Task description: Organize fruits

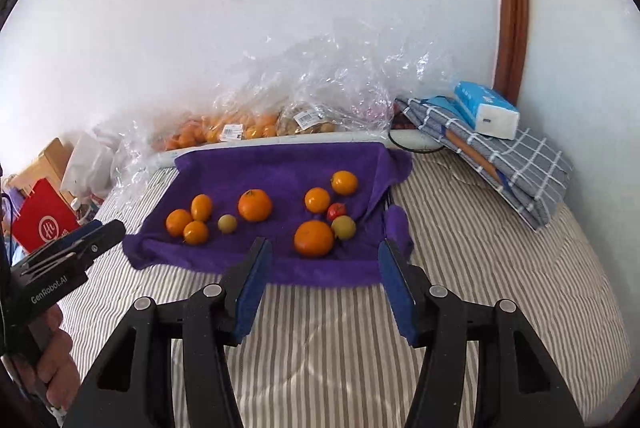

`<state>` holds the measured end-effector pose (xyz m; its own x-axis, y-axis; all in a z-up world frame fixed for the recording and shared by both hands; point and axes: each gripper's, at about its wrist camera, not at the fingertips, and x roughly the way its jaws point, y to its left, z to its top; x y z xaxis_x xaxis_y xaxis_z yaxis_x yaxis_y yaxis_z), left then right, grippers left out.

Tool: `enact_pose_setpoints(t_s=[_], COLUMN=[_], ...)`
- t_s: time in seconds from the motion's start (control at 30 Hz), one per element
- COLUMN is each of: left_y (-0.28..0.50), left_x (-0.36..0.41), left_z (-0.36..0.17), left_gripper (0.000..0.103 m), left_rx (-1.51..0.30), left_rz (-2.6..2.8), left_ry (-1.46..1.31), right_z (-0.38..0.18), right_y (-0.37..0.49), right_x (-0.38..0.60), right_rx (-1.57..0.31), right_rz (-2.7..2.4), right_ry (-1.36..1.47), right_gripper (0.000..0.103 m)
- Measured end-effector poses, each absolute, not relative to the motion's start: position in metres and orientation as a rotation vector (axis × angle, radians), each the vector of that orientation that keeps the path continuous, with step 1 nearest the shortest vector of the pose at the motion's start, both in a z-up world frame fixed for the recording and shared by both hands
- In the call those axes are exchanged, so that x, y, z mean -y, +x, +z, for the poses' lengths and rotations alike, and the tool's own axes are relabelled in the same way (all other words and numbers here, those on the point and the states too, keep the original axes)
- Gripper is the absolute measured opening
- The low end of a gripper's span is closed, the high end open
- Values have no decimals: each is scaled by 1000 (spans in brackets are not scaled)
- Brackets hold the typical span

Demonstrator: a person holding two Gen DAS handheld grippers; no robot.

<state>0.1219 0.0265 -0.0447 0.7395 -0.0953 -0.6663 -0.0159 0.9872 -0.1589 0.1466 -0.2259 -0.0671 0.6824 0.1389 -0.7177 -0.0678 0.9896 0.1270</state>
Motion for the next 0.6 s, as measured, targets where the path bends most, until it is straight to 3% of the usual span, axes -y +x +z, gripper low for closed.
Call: enact_pose_setpoints(t_s=[0.07, 0.13, 0.33, 0.6], left_y=[103, 85, 42, 5], left_x=[-31, -33, -28, -6], left_z=[-35, -27, -5, 11], left_gripper=[56, 67, 82, 89], left_rx=[-726, -710, -660, -611], left_rz=[-33, -16, -17, 13], left_ry=[-148, -141, -125, -17], right_z=[-58, -49, -28, -16], right_y=[127, 110, 57, 16], right_x=[225, 223, 227, 233], right_rx=[-796, -789, -724, -720], right_rz=[99, 88, 78, 58], right_ry=[88, 75, 75, 67], right_gripper=[58, 74, 92, 97])
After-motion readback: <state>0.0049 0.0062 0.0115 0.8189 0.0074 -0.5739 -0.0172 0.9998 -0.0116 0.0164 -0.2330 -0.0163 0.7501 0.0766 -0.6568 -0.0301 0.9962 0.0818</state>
